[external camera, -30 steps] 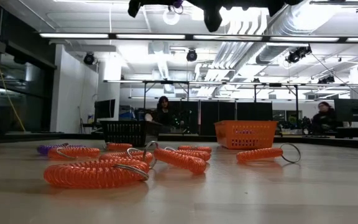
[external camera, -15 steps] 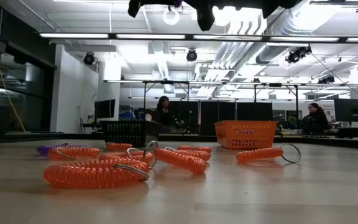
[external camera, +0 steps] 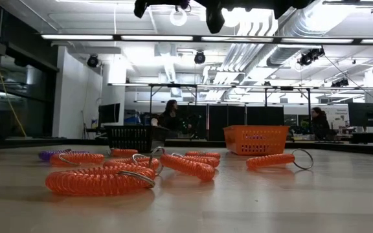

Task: Sort spring keychains into baskets
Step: Put the violet spring keychain into the orange basket

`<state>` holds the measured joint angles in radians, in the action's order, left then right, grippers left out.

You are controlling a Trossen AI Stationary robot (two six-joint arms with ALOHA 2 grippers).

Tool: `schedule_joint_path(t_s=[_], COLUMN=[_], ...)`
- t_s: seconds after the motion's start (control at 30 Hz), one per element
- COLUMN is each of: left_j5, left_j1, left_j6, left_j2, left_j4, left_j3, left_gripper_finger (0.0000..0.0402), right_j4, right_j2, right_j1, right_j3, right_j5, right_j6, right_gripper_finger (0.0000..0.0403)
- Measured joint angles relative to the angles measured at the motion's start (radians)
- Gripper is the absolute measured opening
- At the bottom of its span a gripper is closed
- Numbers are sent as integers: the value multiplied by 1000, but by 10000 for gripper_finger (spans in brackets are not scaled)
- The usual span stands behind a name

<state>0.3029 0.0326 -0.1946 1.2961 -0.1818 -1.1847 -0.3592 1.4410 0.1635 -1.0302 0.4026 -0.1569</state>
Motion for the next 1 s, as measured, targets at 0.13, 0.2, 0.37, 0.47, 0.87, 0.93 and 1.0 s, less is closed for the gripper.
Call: schedule_joint_path(t_s=[0.13,0.2,0.37,0.47,0.87,0.93,1.0], left_j5=[2,2,-22,-42,169,241,278], left_j1=[0,0,0,0,0,0,0], left_j6=[26,52,88,89,77,38,-8], left_j2=[0,0,-7,-16,-191,-249,-276], left_j4=[0,0,-1,0,-194,-287,-336], left_j3=[0,0,0,0,-1,2,-2], left_gripper_finger=[39,56,118,154,193,193,193], right_j4=[4,4,5,7,50,77,123], right_j2=[0,0,0,0,-1,-3,-11], right_j1=[0,0,0,0,15,31,52], right_j3=[0,0,0,0,0,0,0], right_j5=[0,0,1,5,0,-4,-27], right_j6=[-20,-24,-22,-22,-25,-26,-26], right_gripper_finger=[38,43,21,16,19,21,23])
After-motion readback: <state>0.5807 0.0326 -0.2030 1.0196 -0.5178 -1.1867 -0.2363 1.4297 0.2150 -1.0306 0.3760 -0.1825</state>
